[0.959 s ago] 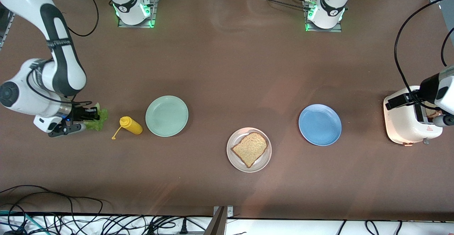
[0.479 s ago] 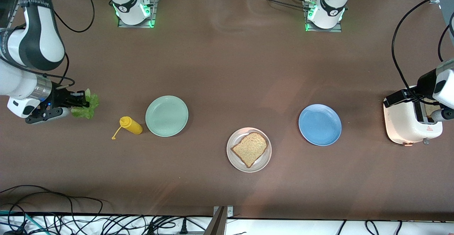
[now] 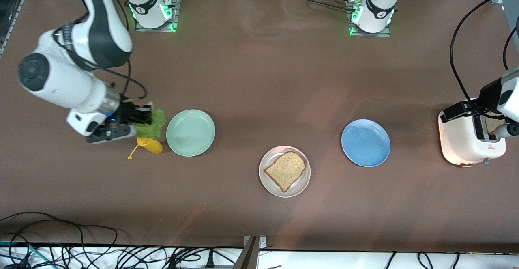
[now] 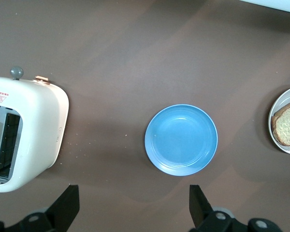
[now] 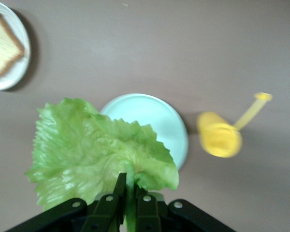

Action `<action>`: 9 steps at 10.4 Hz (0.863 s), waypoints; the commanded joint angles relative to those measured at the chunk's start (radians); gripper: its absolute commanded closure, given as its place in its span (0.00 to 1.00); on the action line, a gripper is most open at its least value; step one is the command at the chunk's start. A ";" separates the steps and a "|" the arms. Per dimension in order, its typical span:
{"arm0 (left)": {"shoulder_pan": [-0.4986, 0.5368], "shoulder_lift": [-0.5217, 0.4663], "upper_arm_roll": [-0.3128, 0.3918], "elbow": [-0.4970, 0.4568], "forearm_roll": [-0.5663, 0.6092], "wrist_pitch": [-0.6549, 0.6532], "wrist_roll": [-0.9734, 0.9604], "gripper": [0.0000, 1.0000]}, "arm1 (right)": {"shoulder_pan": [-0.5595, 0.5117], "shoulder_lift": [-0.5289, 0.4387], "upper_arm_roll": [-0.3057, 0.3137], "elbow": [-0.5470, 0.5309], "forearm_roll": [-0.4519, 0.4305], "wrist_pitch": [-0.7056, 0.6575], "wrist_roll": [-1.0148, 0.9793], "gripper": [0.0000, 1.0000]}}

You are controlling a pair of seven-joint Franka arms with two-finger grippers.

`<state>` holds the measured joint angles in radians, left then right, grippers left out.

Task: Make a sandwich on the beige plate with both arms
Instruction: 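Lift the lettuce with the right gripper and carry it to the bread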

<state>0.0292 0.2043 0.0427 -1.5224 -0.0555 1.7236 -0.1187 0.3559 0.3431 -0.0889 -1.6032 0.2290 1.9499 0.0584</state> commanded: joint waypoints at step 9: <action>0.021 -0.017 0.005 -0.010 -0.029 0.005 0.056 0.00 | 0.426 0.560 -0.156 0.611 0.093 0.130 0.628 1.00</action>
<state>0.0466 0.2035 0.0458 -1.5219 -0.0555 1.7274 -0.0918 0.7384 0.8328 -0.2157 -1.0776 0.3020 2.0502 0.5902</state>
